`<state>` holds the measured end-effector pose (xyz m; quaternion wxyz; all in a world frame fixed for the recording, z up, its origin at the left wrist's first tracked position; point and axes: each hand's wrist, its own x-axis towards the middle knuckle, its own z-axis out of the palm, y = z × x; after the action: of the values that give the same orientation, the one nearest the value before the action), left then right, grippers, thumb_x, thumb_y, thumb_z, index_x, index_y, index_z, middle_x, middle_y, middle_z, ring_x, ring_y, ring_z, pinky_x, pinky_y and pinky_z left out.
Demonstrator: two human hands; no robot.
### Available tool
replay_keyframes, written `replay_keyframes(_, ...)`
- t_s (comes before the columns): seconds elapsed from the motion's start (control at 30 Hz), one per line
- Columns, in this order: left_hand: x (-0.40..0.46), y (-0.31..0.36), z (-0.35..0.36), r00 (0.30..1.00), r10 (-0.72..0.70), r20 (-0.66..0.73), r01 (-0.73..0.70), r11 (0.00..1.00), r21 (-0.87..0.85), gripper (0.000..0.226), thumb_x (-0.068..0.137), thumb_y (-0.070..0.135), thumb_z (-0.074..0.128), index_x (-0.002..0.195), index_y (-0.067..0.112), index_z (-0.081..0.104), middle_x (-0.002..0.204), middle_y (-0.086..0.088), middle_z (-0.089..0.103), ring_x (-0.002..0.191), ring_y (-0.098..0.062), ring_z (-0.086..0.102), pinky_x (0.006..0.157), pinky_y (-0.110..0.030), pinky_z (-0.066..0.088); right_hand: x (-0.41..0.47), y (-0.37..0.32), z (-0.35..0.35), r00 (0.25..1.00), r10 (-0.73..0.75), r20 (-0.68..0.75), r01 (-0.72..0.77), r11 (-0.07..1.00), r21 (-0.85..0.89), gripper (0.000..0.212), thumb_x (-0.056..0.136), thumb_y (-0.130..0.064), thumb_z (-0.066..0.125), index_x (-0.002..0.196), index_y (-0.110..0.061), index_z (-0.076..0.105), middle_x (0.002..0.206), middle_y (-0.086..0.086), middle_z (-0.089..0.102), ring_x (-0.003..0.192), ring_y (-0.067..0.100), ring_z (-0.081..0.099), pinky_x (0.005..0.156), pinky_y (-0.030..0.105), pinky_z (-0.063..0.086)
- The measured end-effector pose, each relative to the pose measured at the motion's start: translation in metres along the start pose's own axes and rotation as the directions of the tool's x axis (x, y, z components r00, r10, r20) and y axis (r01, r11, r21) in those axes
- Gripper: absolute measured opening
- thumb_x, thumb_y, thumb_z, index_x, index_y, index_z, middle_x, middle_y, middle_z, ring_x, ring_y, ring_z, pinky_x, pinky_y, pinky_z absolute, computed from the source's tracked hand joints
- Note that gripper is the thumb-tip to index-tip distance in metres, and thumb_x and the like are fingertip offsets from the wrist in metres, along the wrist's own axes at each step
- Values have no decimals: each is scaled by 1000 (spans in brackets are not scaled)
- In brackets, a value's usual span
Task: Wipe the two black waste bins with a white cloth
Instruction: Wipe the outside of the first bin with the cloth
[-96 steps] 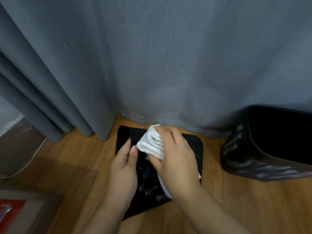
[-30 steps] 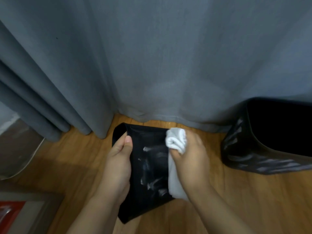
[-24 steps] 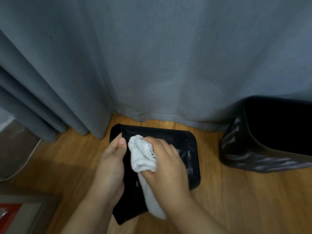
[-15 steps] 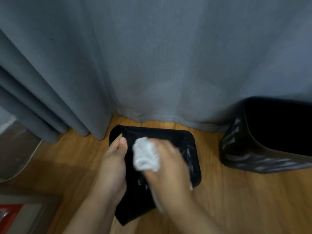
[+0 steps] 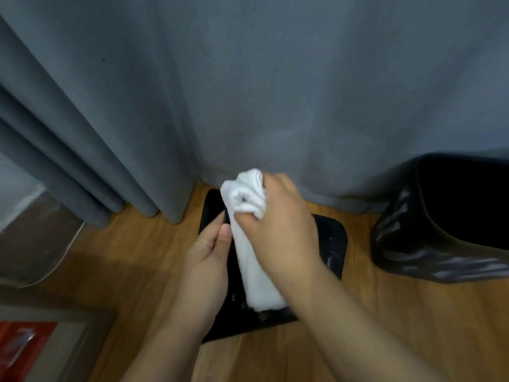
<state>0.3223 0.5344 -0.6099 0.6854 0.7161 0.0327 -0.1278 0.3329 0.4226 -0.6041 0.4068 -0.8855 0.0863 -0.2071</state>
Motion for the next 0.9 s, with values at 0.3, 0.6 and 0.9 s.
replay_keyframes(0.3,1,-5,-2,999,-39,-1,39,999,18,35,105,18,39,118,29,70,113,7,75,110,-13,68,99,-39,50,-29,24,-18,992,37,121,-33,999,-33,28,77,-25,69,102,-26,54,99,-12,48,88,4,46,71,20,40)
replay_keyframes(0.6,-1,-12,-6,995,-101,-20,100,994,-45,34,105,25,38,119,25,69,107,-1,76,103,-22,71,87,-42,55,-43,69,-22,921,372,-113,-387,902,-192,29,76,-23,64,104,-19,58,102,3,53,89,26,56,70,31,39)
replay_keyframes(0.9,2,-14,-8,995,-68,-79,66,997,-30,34,105,24,39,116,28,71,108,3,76,103,-19,71,89,-43,55,-23,64,-16,984,173,35,-168,980,-103,16,77,-13,63,92,-13,57,86,-2,47,80,18,51,67,18,33)
